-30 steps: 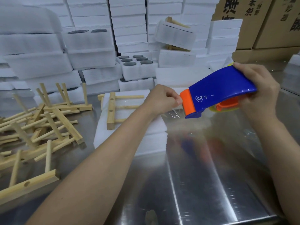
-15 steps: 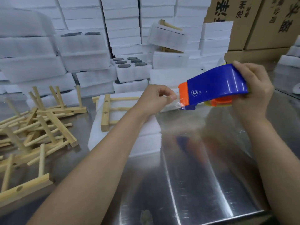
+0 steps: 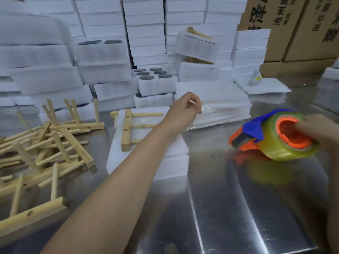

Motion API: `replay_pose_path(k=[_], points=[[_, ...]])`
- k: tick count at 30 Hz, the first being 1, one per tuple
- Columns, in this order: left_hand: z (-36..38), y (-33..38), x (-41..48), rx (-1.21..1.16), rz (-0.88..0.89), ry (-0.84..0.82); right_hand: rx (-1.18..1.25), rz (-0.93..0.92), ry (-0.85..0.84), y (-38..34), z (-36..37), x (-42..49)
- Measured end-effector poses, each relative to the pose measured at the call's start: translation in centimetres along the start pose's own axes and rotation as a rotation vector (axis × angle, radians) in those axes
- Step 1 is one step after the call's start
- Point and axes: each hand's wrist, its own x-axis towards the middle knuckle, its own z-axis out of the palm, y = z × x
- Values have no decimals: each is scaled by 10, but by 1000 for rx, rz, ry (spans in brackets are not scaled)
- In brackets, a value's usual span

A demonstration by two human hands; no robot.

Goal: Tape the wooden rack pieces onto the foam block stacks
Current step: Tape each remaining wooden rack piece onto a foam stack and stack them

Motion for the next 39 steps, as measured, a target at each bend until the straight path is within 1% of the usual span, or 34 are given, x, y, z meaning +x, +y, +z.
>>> replay_pose_path(k=[2,5,8,9,10,11,12,13,14,15,16,18,19,21,22,24,26,27,30,33,35,37,39], points=[[0,0,-1,1,-5,-25,-12,37,-39,-14,7,-2],[0,-1,-1,15,-16,-51,79,7,-59,-21,12,2],[1,-1,0,20,-25,-58,104,50,-173,-22,12,-3],[2,0,1,22,-29,-55,109,32,-174,-23,12,-6],[3,0,2,18,-32,-52,109,-40,-98,-25,13,-7],[3,0,3,6,-34,-50,119,-135,35,-31,14,-11],[3,0,4,-12,-37,-49,181,-245,182,-42,16,-19],[3,0,4,-28,-41,-49,312,-350,267,-58,19,-32],[3,0,5,-38,-47,-50,482,-438,247,-74,27,-46],[2,1,6,-42,-52,-51,603,-498,150,-89,39,-60],[1,0,7,-43,-54,-55,641,-540,48,-100,54,-73],[1,0,6,-27,-50,-59,508,-595,-108,-112,88,-96],[1,-1,6,-13,-47,-55,420,-608,-130,-113,102,-103],[1,-2,6,11,-40,-51,368,-580,-66,-112,120,-106],[1,-2,6,18,-37,-56,403,-536,-32,-110,124,-105],[1,-2,6,31,-33,-65,536,-434,-36,-108,126,-101],[2,-2,6,47,-32,-64,633,-395,-46,-106,128,-99],[2,-2,6,56,-32,-63,638,-397,-38,-106,129,-99],[3,-3,7,88,-38,-44,616,-422,-43,-107,129,-97],[5,-5,7,145,-58,-11,518,-518,43,-106,125,-94],[8,-5,5,276,-3,22,403,-593,109,-104,125,-93],[12,-6,4,424,60,33,315,-647,127,-105,129,-93],[15,-9,3,488,48,51,217,-683,130,-106,135,-94]])
